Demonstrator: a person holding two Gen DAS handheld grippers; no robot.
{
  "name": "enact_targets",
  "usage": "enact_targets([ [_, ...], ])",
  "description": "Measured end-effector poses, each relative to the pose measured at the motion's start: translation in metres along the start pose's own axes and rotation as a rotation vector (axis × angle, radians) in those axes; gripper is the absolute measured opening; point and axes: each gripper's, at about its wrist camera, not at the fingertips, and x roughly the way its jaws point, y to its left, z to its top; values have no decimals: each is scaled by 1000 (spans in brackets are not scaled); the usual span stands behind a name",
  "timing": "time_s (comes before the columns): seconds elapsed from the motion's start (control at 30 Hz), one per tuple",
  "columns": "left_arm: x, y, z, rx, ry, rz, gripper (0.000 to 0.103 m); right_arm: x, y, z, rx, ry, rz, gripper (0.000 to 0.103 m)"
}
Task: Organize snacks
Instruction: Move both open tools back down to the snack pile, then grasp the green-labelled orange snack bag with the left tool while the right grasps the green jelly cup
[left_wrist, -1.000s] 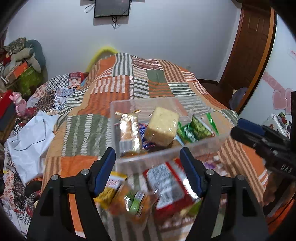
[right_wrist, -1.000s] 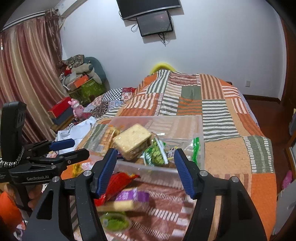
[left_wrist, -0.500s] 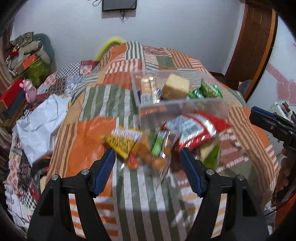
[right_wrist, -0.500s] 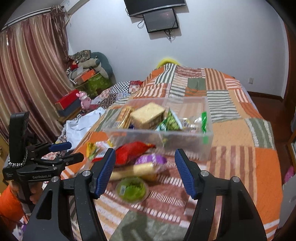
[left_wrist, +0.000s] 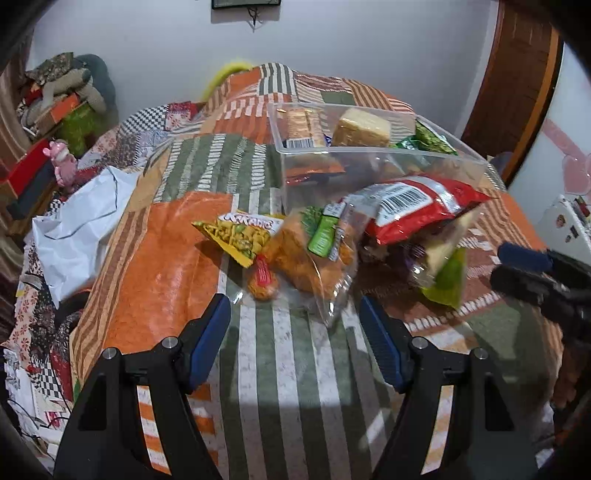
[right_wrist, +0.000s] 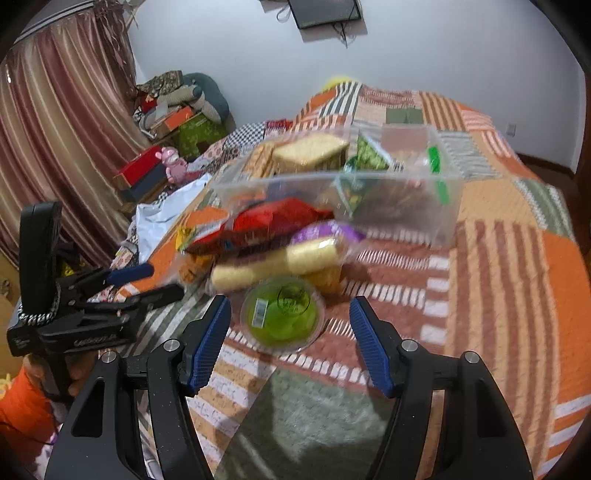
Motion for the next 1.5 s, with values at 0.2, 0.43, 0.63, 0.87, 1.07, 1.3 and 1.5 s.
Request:
enact_targets([
  [0.2,15,-2,2,-8,-1,-9,72,13,3,-3,7,39,19,63],
  [0.43,32,-3,9,-19,-20,26,72,27,2,-3,24,75,40,63],
  [0.63,33,-5,14,-36,-53,14,71,33,5,-4,17,78,30,63],
  [0.87,37,-13,17,-1,-73,40,47,36,8,-4,6,74,6,57],
  [1.07,35,-14,14,12,-87,55,41,32,7,-3,11,60,7,56],
  [1.3,21,-16,9,21,-86,37,34,19,5,-4,3,33,-2,56],
  [1.5,3,-18,6,27,-82,10,32,6,0,-4,1,12,-6,55],
])
